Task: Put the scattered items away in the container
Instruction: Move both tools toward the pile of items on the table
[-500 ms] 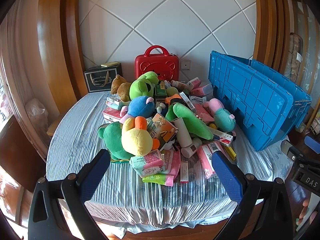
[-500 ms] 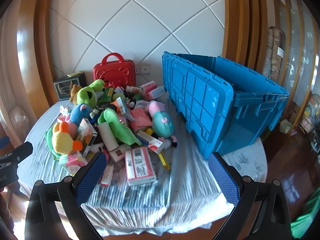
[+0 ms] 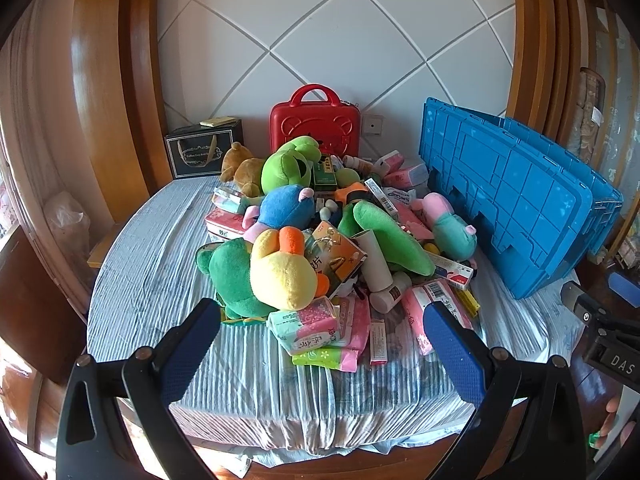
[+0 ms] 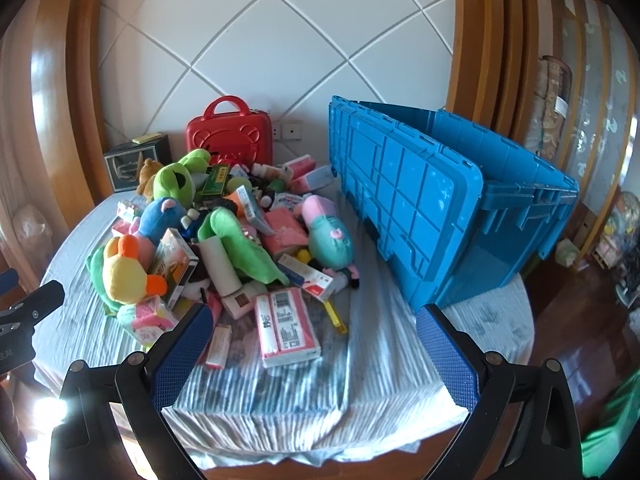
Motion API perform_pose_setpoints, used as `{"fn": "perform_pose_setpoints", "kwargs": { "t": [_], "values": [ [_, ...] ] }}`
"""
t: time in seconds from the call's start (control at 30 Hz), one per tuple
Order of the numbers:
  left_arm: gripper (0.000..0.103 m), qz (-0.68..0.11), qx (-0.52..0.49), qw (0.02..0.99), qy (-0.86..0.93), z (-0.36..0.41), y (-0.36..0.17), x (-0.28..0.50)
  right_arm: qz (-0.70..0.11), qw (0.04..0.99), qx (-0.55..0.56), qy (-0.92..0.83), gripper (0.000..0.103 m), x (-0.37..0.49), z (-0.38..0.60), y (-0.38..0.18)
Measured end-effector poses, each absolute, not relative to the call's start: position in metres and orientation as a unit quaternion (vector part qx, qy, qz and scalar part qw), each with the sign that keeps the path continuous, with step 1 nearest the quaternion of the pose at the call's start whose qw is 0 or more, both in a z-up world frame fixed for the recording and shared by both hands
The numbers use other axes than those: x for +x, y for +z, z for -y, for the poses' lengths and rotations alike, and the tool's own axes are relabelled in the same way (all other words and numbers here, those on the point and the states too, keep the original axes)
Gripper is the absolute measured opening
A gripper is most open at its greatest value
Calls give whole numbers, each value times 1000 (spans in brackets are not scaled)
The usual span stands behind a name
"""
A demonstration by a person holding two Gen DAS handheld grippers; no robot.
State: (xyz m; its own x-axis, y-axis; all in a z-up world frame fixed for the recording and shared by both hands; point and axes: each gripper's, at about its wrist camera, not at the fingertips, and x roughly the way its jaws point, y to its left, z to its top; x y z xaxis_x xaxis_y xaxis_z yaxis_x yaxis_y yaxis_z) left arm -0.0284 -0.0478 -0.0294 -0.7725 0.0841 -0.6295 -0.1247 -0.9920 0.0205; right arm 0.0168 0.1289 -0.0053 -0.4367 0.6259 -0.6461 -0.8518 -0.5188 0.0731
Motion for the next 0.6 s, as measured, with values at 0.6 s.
{"fn": "perform_pose_setpoints", "kwargs": {
  "t": [0.6],
  "values": [
    [97, -25, -456, 47, 888, 55, -159, -70, -287, 377, -419, 774, 103, -23, -181, -150]
  ]
}}
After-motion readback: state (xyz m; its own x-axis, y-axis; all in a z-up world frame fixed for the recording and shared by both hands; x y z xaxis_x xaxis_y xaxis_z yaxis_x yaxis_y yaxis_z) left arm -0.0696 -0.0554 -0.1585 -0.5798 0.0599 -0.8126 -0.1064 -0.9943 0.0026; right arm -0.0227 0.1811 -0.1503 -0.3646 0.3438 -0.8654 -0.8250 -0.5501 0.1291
